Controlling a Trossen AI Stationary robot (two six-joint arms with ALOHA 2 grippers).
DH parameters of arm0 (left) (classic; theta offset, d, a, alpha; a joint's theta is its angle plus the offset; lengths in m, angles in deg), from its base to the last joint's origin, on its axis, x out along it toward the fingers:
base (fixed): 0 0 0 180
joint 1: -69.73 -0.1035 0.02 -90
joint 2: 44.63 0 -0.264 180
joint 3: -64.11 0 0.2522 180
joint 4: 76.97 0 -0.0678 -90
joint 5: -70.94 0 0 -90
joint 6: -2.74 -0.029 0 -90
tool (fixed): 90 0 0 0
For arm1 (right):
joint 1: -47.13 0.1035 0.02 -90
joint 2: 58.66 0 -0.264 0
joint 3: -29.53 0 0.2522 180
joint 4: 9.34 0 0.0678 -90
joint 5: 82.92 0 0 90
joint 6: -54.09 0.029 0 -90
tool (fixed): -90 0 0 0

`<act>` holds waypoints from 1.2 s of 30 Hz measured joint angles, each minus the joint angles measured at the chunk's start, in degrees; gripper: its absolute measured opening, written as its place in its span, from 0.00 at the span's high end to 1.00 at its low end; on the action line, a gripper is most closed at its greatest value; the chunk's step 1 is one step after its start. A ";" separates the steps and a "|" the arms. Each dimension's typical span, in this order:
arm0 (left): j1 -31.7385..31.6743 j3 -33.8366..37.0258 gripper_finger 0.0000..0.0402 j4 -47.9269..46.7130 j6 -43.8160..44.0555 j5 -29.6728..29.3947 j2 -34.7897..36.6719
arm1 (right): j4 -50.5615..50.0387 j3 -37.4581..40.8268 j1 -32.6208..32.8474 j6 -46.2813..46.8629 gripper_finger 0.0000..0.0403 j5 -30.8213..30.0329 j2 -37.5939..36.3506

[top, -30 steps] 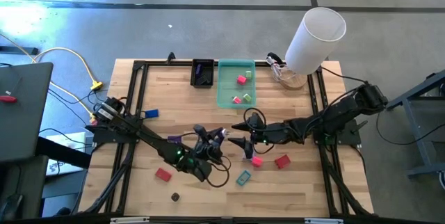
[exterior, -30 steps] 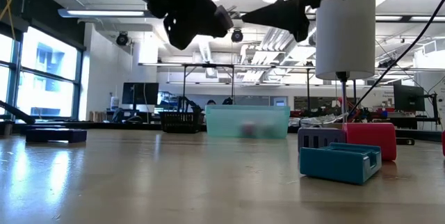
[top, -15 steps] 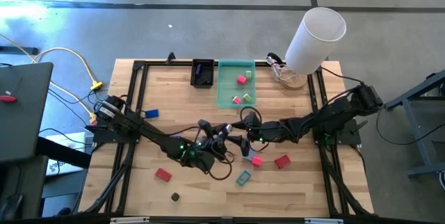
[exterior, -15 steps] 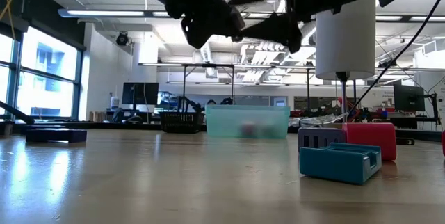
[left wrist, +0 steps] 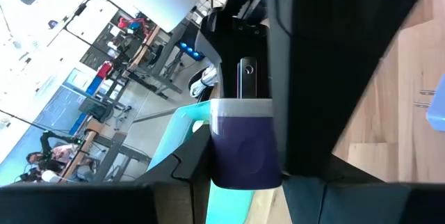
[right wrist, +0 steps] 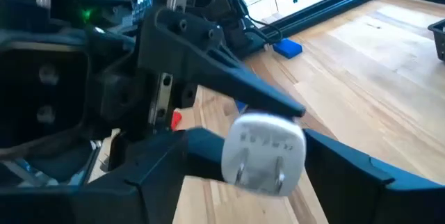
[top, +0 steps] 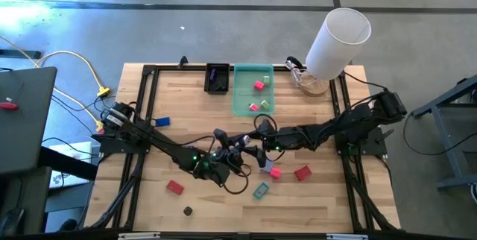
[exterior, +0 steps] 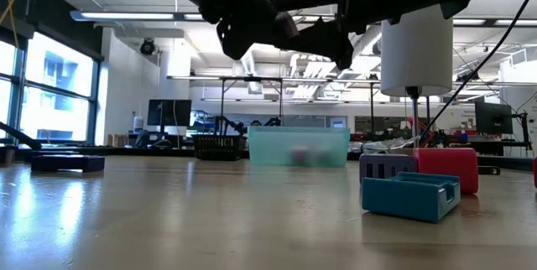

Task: Pick & Place Office items
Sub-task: Put the purple charger adapter into the green bin

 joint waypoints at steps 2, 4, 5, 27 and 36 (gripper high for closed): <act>-0.11 0.00 0.70 0.04 -0.15 0.14 0.00 | 0.07 0.00 0.00 -1.12 0.41 -0.15 0.00; -0.11 0.02 0.70 -0.16 -0.19 0.97 0.00 | -0.30 0.00 -0.02 -1.81 0.47 -0.26 0.00; -0.11 0.02 0.70 -0.22 -0.20 1.22 0.00 | -0.42 0.02 -0.02 -1.92 0.50 -0.34 0.00; 1.95 0.06 0.59 0.19 1.16 2.36 0.00 | -0.76 0.02 1.20 -5.62 0.70 -1.29 -0.02; 1.97 0.06 0.59 0.13 2.45 2.62 0.00 | -0.78 0.02 1.29 -5.40 0.70 -1.60 -0.04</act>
